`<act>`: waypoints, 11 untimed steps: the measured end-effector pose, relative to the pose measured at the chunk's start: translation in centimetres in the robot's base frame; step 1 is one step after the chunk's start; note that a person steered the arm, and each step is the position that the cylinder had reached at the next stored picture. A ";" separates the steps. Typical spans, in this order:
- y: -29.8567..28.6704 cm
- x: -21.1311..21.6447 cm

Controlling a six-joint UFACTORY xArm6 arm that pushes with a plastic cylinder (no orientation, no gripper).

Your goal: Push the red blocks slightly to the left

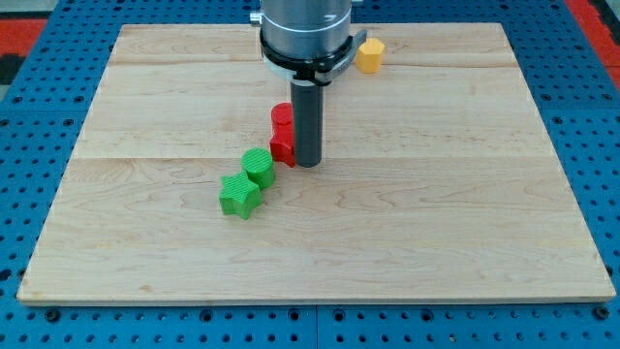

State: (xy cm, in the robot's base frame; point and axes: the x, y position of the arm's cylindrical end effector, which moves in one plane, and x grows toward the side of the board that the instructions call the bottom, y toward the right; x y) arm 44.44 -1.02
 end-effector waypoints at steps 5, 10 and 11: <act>0.6 -5.2; -0.8 -2.9; -1.4 -2.8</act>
